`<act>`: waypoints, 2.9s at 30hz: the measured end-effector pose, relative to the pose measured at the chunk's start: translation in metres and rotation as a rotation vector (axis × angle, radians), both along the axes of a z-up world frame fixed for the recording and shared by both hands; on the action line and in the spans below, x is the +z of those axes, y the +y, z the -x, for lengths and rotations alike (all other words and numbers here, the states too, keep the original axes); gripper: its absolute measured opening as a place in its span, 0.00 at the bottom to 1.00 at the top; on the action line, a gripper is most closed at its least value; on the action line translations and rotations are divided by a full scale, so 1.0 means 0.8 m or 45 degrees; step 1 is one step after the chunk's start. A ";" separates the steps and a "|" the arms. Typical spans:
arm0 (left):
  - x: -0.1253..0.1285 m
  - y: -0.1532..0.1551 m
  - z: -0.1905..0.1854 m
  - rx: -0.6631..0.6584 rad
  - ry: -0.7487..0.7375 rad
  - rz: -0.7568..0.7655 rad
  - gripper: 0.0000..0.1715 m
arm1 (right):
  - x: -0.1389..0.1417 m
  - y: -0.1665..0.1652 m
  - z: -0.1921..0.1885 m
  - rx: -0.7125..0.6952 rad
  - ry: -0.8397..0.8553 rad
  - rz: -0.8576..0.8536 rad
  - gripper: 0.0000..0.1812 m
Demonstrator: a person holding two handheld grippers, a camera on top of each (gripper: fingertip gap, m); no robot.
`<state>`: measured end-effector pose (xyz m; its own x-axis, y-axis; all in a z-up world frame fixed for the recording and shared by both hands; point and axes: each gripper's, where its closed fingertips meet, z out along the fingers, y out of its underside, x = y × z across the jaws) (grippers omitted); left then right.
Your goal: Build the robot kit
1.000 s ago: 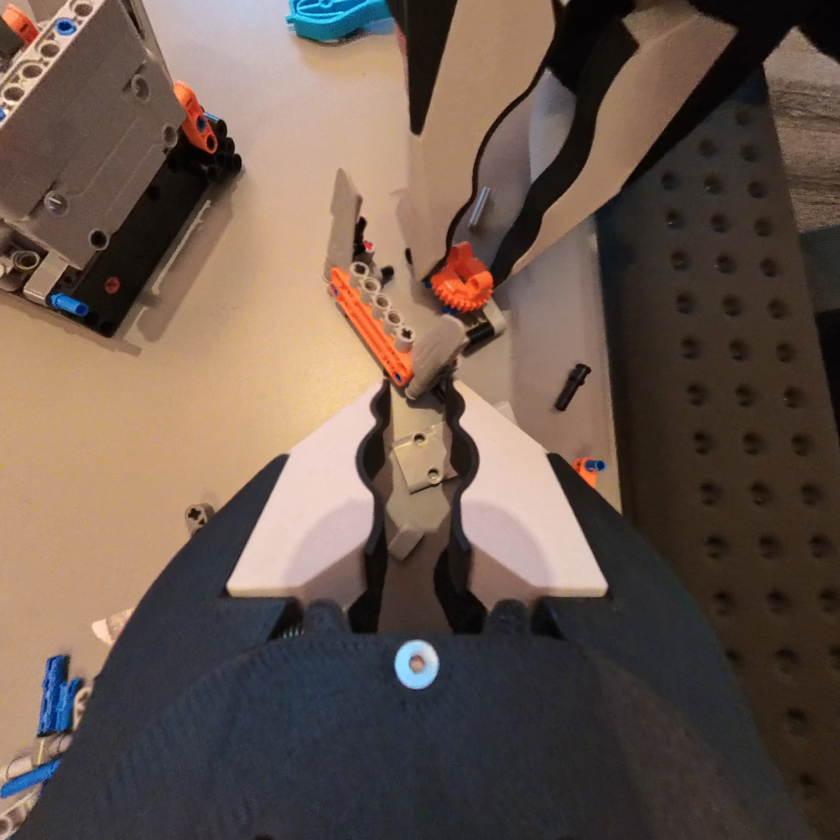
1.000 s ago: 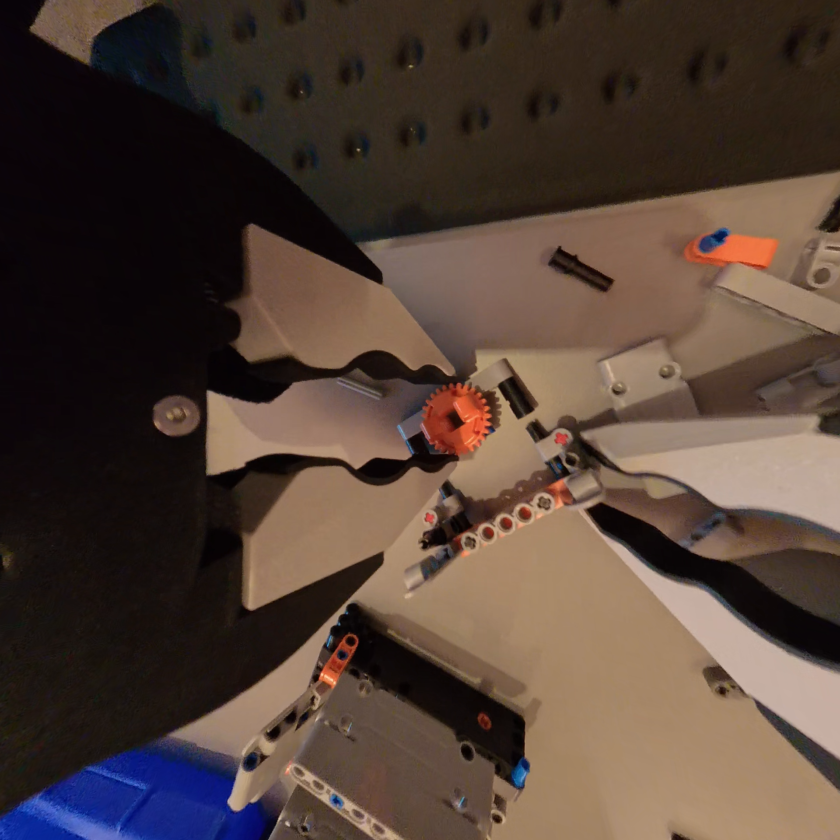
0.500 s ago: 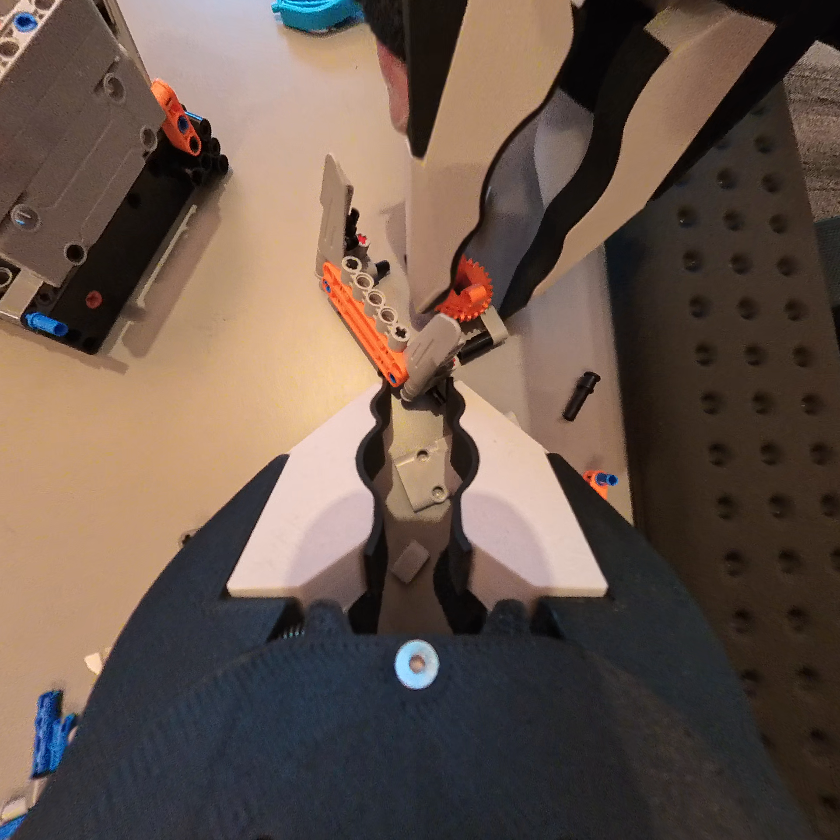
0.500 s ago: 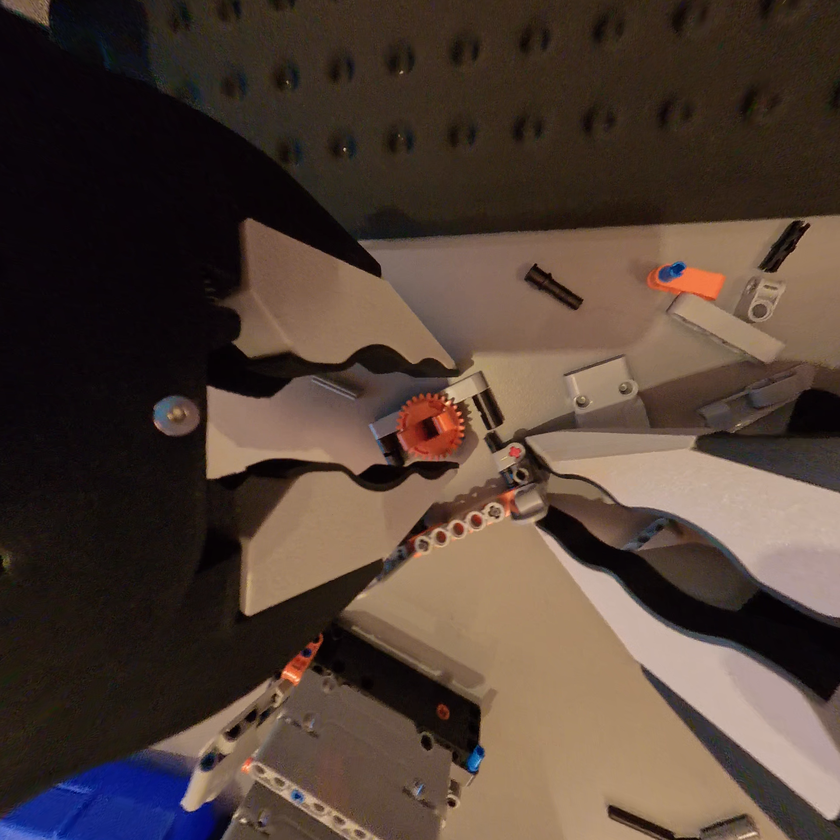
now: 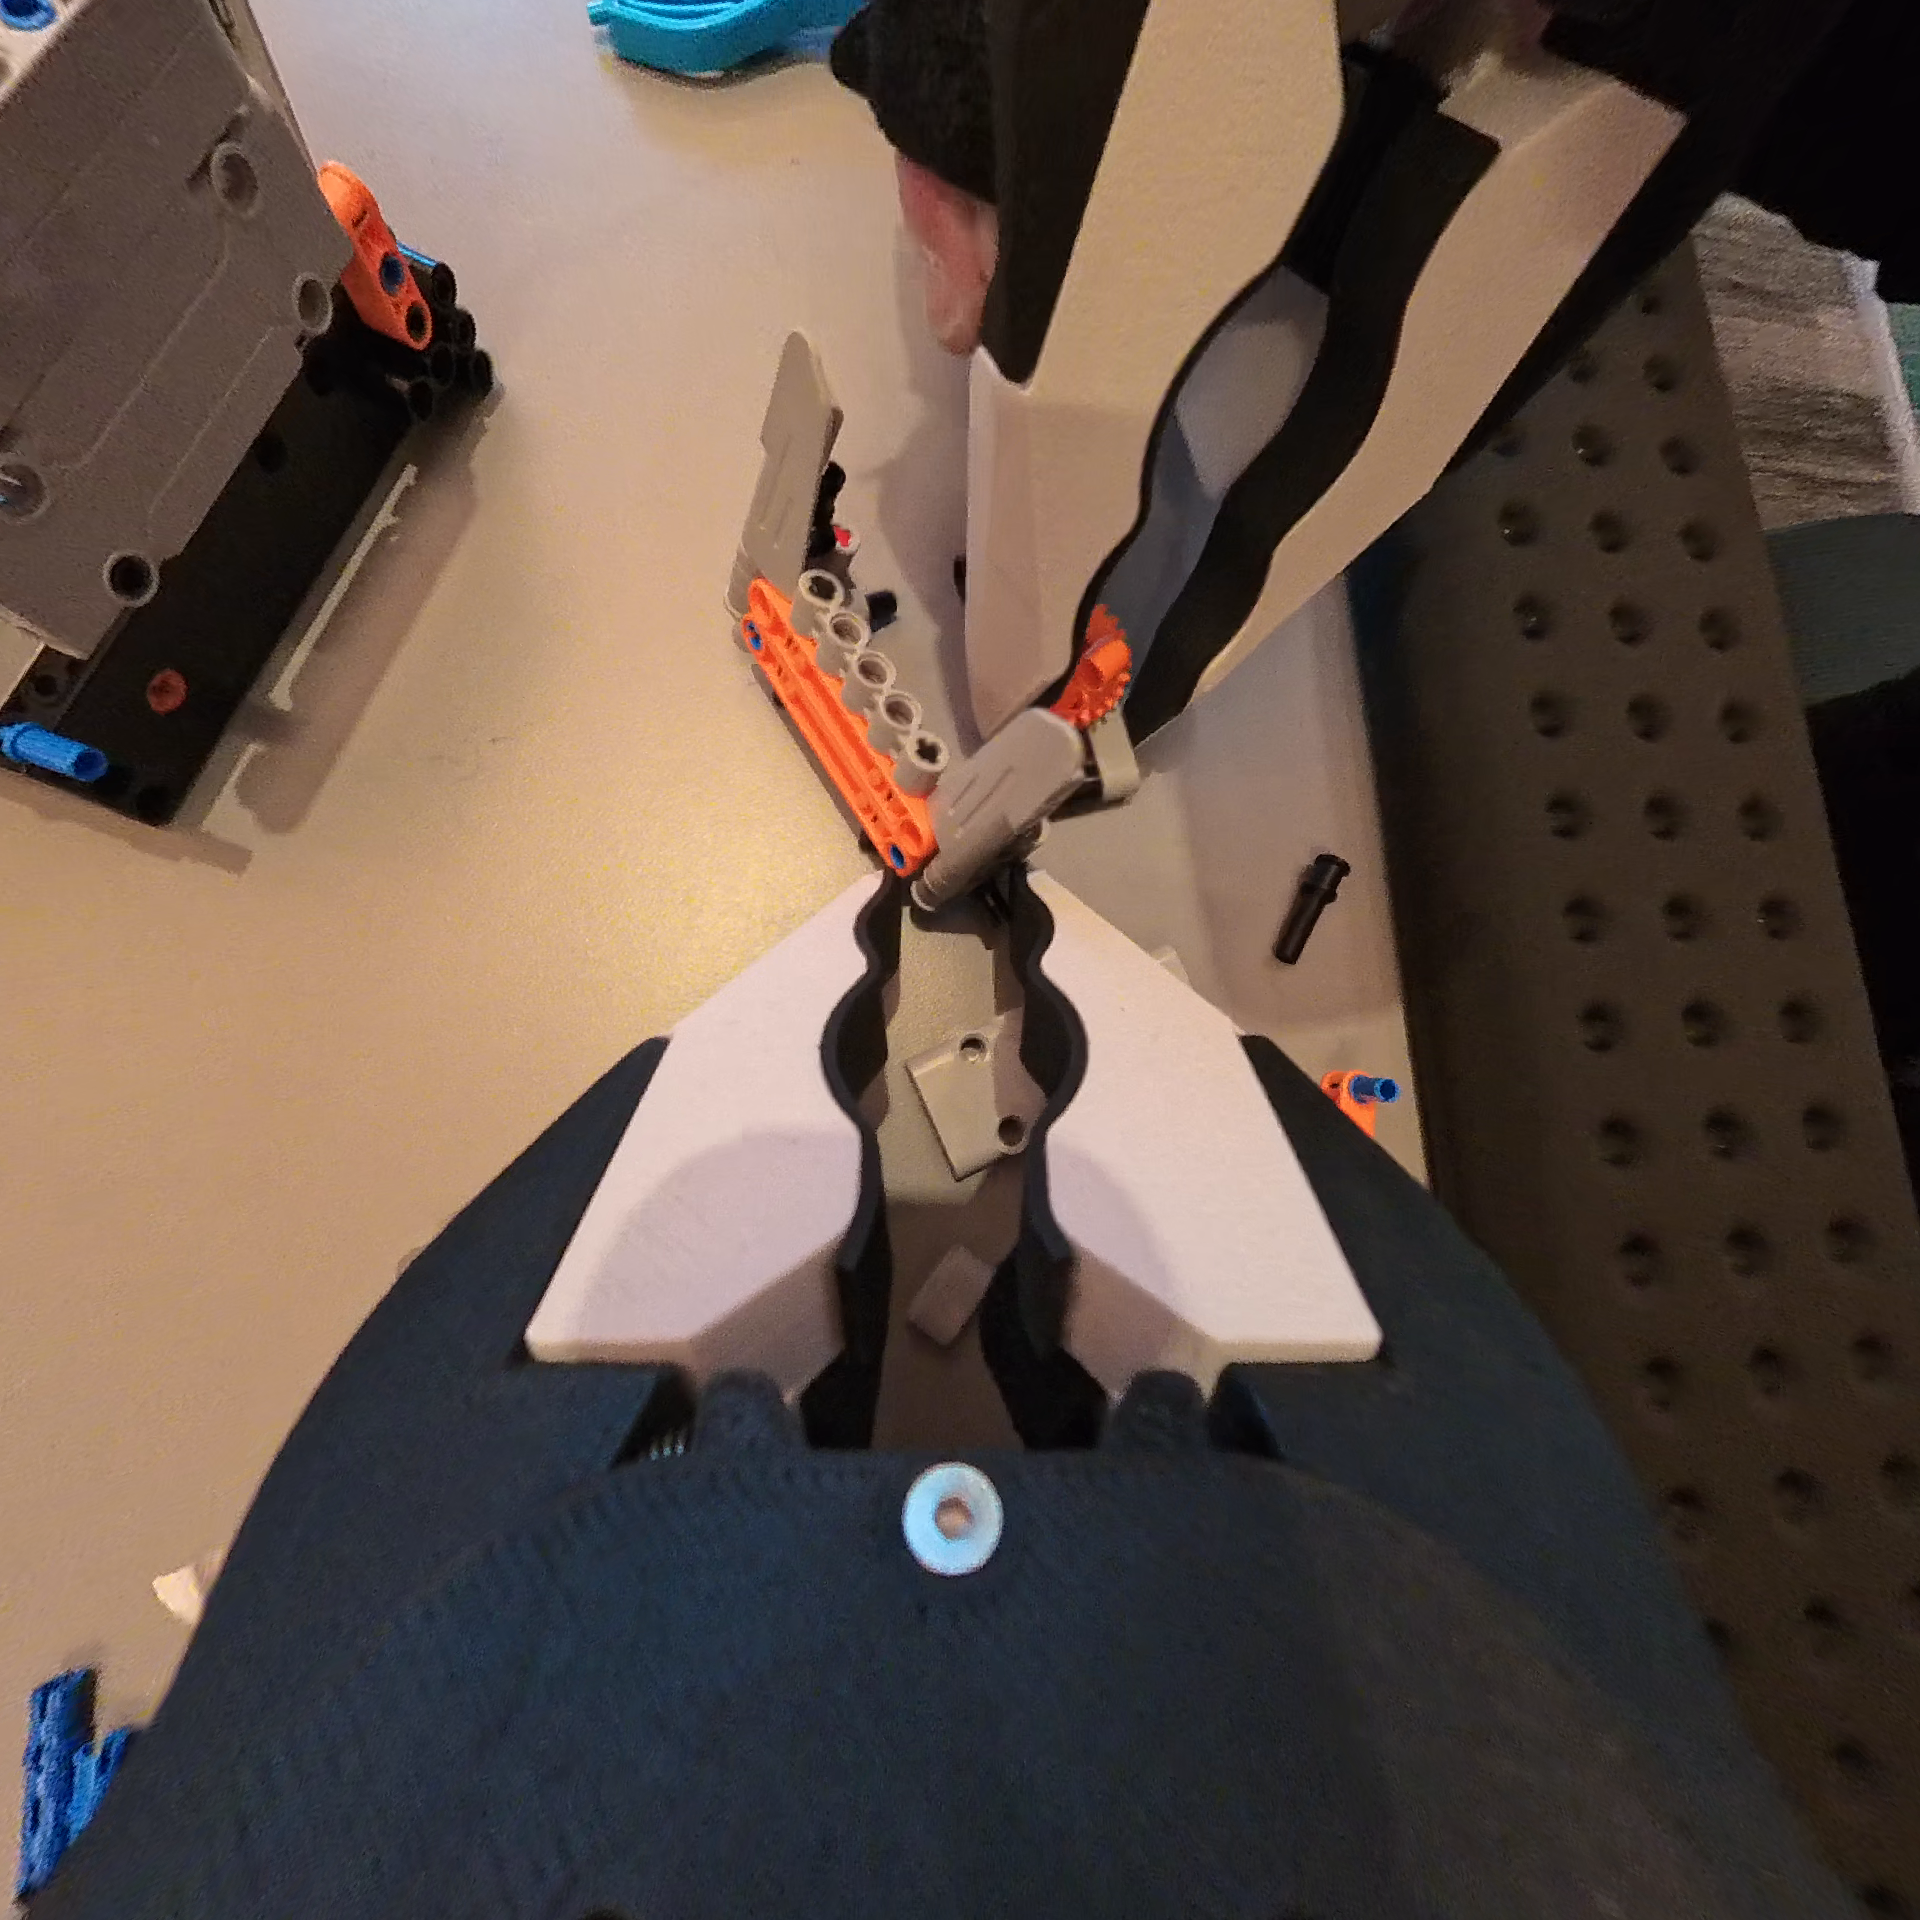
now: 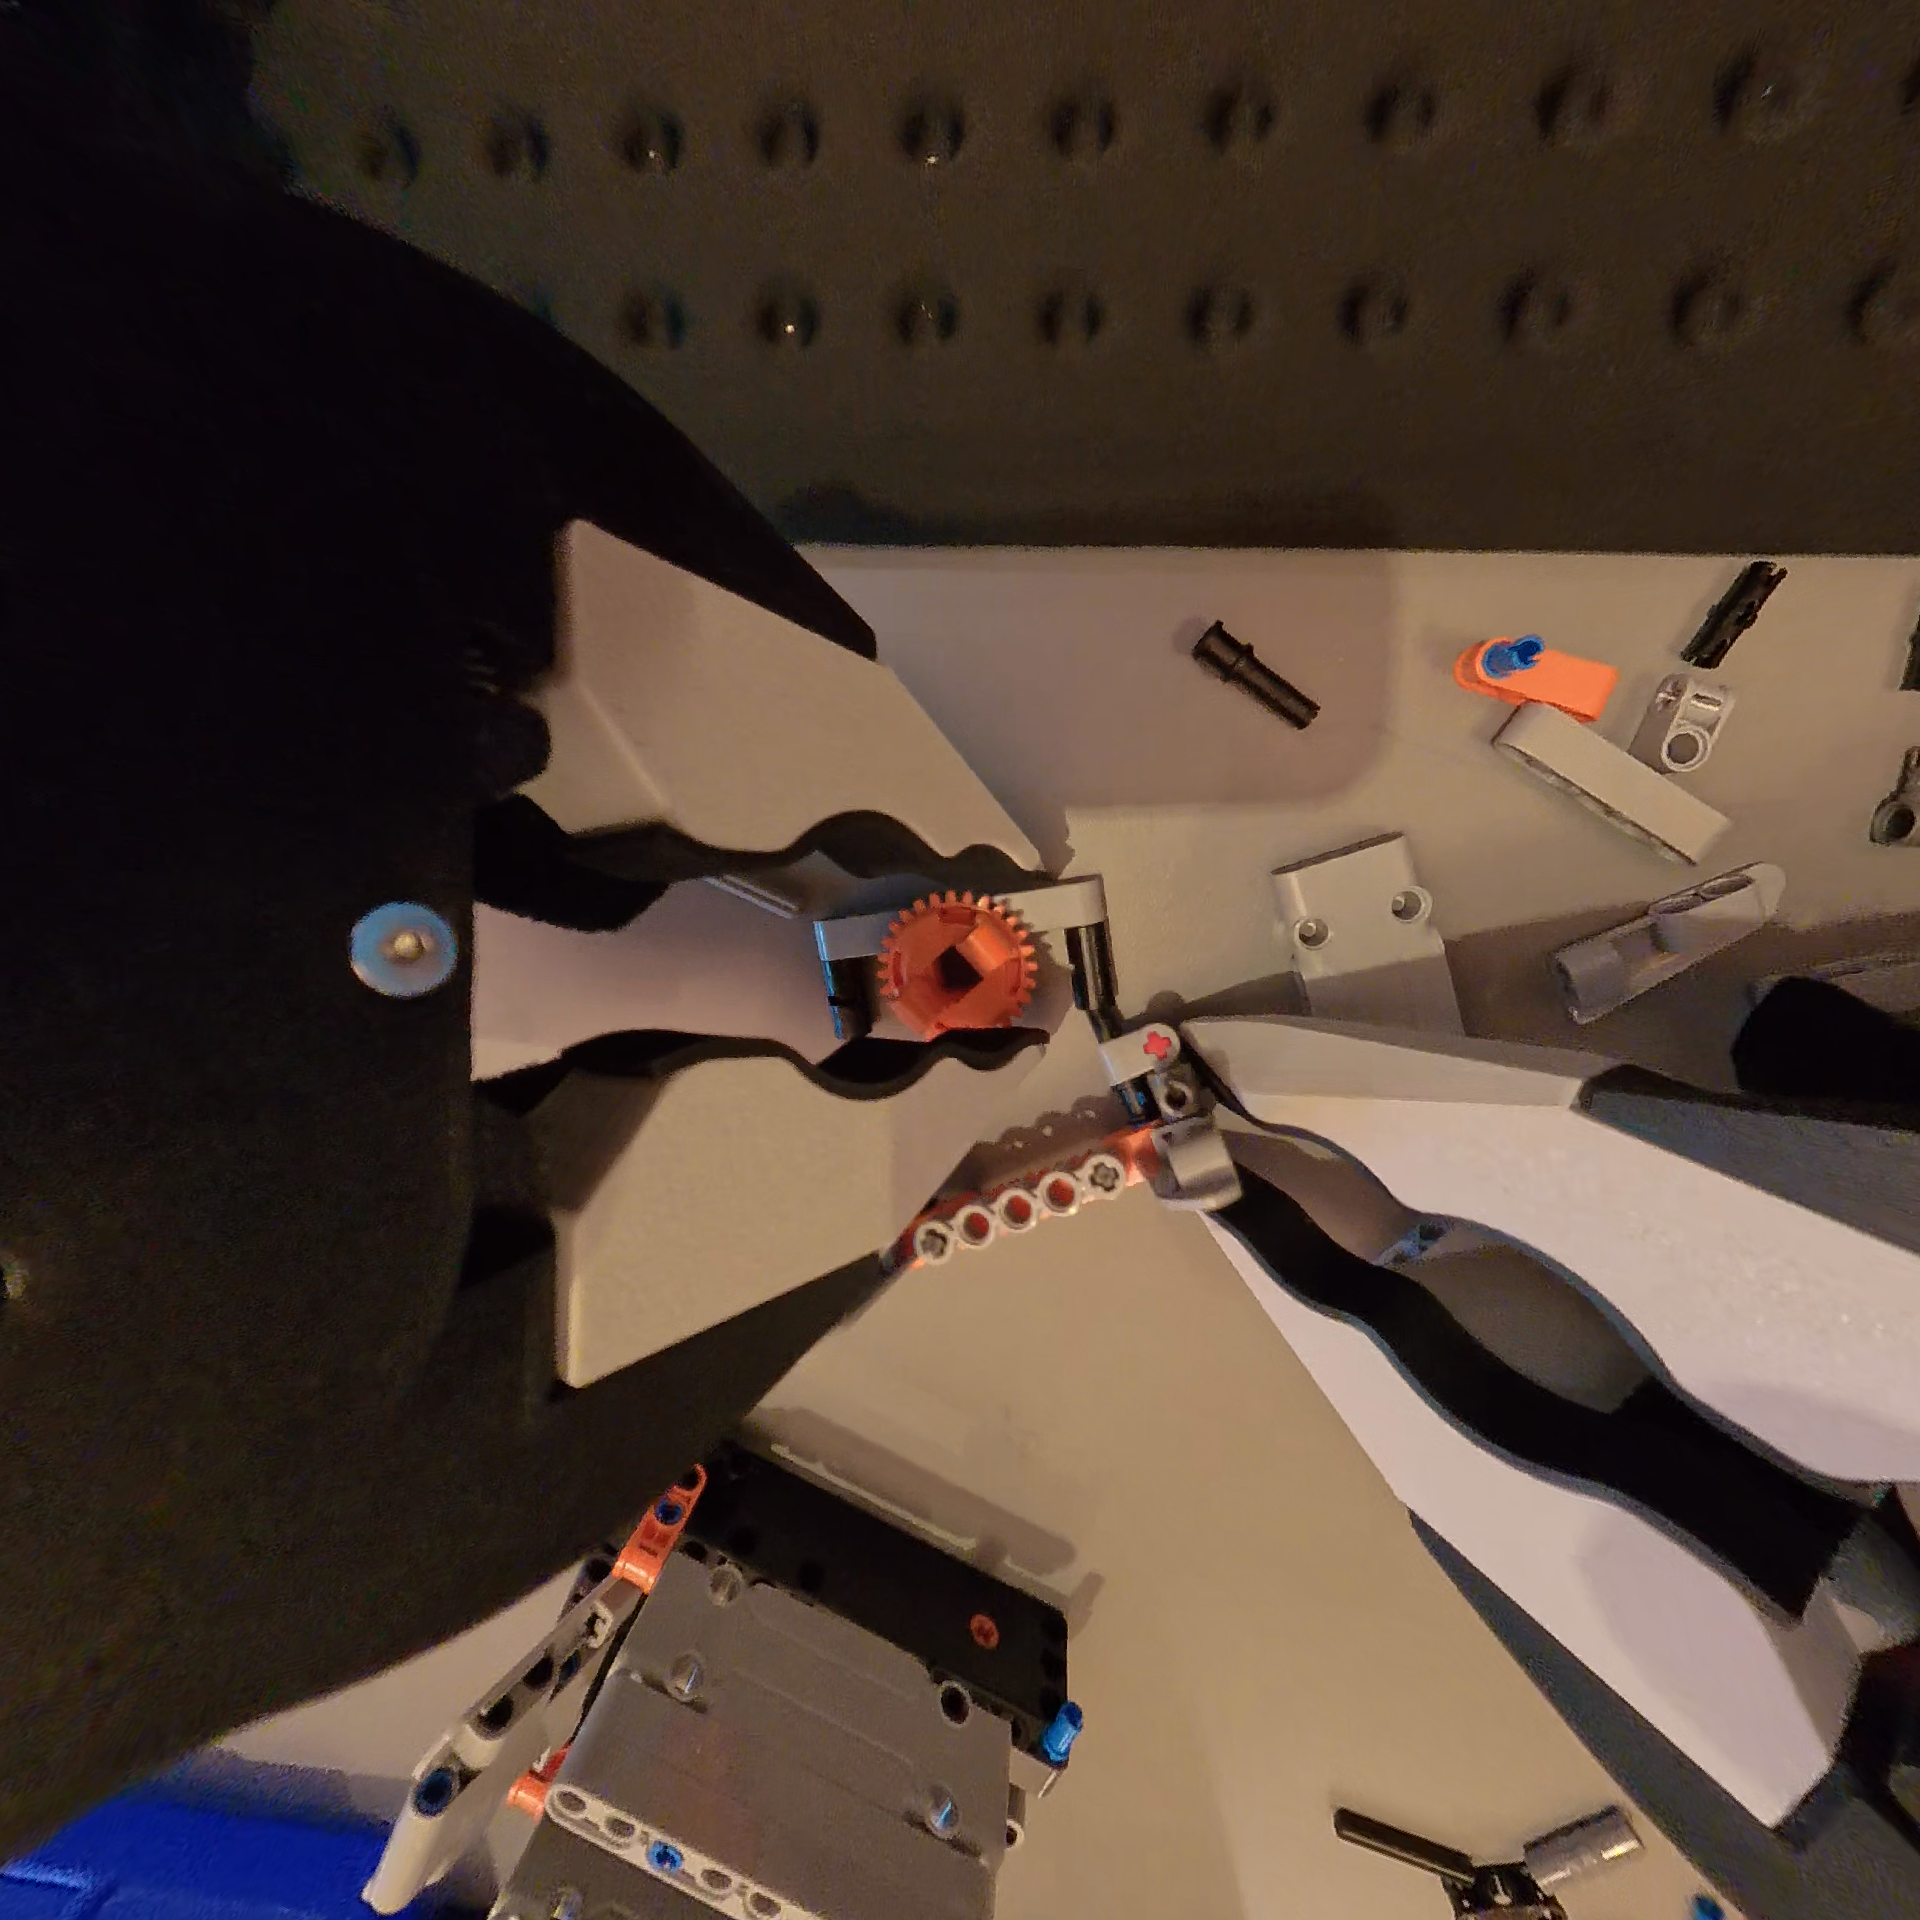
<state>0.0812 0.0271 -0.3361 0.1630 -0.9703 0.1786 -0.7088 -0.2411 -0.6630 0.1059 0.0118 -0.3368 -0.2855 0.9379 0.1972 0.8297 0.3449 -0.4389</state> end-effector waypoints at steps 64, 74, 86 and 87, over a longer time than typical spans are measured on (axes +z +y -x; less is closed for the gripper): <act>0.012 0.003 -0.022 -0.213 -0.091 0.440 0.17 | 0.002 -0.014 -0.001 0.112 0.204 -0.331 0.06; 0.012 0.008 -0.020 -0.178 -0.098 0.431 0.16 | 0.029 -0.015 -0.007 -0.038 0.400 -0.187 0.12; 0.024 0.014 -0.016 -0.128 -0.190 0.431 0.16 | 0.069 0.046 -0.047 -0.559 0.641 0.051 0.15; 0.025 0.014 -0.016 -0.128 -0.193 0.433 0.16 | 0.070 0.043 -0.044 -0.547 0.636 0.042 0.15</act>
<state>0.0942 0.0383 -0.3159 0.0171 -0.8614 0.5077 -0.6400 -0.3995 -0.6564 0.1410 0.0462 -0.2808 0.2341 0.9558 0.1780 0.5845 0.0079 -0.8114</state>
